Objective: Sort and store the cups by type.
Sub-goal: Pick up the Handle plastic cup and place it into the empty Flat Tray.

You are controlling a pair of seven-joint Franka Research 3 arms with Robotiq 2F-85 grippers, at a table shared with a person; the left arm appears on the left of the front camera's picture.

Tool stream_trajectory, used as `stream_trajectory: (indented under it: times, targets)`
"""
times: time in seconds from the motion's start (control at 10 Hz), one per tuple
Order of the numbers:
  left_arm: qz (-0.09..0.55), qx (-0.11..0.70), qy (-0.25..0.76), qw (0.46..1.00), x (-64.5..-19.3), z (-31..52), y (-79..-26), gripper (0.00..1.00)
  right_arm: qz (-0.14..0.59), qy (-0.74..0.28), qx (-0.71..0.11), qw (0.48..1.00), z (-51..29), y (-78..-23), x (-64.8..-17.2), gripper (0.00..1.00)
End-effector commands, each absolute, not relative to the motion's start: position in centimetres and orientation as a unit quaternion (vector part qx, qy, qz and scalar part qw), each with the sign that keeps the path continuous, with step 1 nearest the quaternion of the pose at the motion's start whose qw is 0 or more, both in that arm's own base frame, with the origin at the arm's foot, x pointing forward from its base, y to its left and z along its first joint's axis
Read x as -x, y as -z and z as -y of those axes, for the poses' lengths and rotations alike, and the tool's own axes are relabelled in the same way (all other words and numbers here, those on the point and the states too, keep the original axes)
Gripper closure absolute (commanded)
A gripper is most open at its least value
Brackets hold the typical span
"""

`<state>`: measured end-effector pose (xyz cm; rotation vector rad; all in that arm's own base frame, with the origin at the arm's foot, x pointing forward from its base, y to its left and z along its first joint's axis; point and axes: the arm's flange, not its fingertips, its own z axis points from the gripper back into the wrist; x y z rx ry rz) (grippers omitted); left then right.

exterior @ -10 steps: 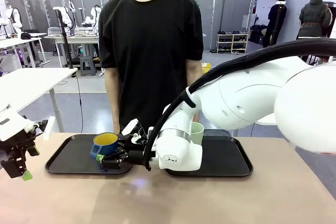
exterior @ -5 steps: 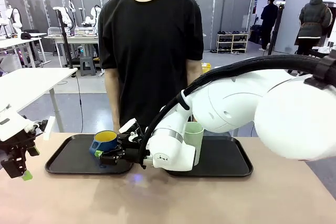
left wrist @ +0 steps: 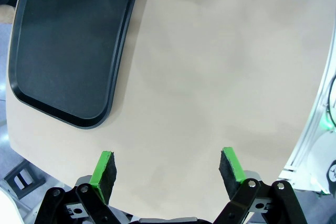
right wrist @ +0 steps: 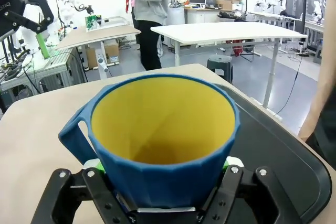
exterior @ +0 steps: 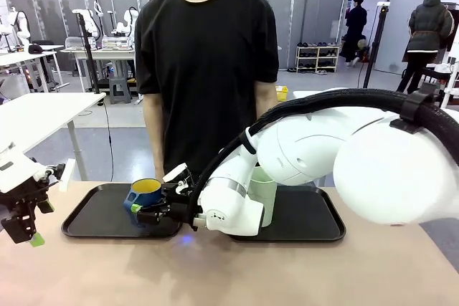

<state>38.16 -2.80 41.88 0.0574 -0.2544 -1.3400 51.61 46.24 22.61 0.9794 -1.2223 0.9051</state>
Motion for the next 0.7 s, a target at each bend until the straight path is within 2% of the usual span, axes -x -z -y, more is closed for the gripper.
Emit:
stream_trajectory:
  times: [0.0,0.6]
  targets:
    - [0.114,-0.037,0.615,0.779,-38.2,2.8,-42.0,0.00,0.545,-0.392,-0.400,0.624,-47.2,-22.1,-51.9,0.26]
    - [0.114,-0.037,0.615,0.779,-38.2,2.8,-42.0,0.00,0.544,-0.391,-0.378,0.639,-47.4,-21.0,-52.3,0.26]
